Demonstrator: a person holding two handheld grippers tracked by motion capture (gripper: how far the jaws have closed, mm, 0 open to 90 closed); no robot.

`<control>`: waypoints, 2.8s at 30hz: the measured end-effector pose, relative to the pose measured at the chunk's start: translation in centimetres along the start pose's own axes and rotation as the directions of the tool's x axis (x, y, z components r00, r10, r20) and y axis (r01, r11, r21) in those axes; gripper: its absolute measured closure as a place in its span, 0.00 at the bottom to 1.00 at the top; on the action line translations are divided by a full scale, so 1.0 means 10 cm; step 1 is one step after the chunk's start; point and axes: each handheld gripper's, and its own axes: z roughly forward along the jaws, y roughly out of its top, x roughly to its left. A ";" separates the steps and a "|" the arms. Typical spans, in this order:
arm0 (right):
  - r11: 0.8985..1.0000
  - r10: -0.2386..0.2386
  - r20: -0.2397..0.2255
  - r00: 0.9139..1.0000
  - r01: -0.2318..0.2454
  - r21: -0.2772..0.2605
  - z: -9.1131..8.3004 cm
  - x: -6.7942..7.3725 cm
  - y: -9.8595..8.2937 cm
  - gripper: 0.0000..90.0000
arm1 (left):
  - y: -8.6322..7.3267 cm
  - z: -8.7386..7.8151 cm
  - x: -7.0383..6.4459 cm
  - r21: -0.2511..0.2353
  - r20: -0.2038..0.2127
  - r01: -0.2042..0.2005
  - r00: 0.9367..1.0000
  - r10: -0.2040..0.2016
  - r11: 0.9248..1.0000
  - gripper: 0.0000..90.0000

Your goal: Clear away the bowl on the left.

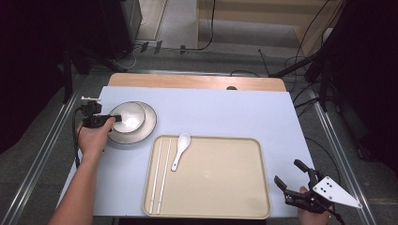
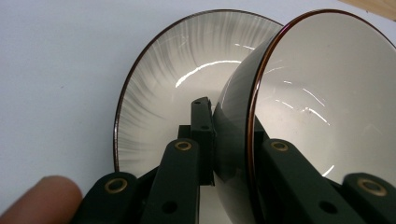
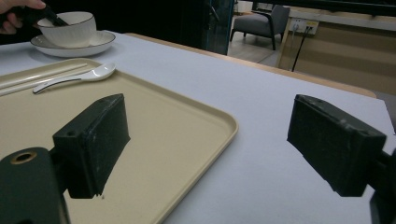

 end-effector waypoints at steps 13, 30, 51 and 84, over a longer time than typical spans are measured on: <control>1.000 0.001 0.000 1.000 -0.001 -0.003 -0.01 -0.01 0.00 0.14 | -0.01 -0.13 -0.10 -0.040 0.029 -0.035 0.999 0.036 0.999 0.91; 1.000 -0.002 -0.002 1.000 0.002 -0.003 -0.01 0.00 0.00 0.15 | -0.11 -0.30 -0.28 -0.074 0.081 -0.079 0.993 0.085 0.994 0.91; 1.000 -0.003 -0.007 1.000 0.003 0.001 0.00 0.02 0.00 0.15 | -0.34 -0.54 -0.58 -0.081 0.149 -0.151 0.976 0.162 0.985 0.91; 1.000 -0.003 -0.011 1.000 0.003 -0.003 0.00 0.03 0.01 0.14 | -1.02 -0.67 -1.36 -0.045 0.293 -0.323 0.900 0.322 0.945 0.92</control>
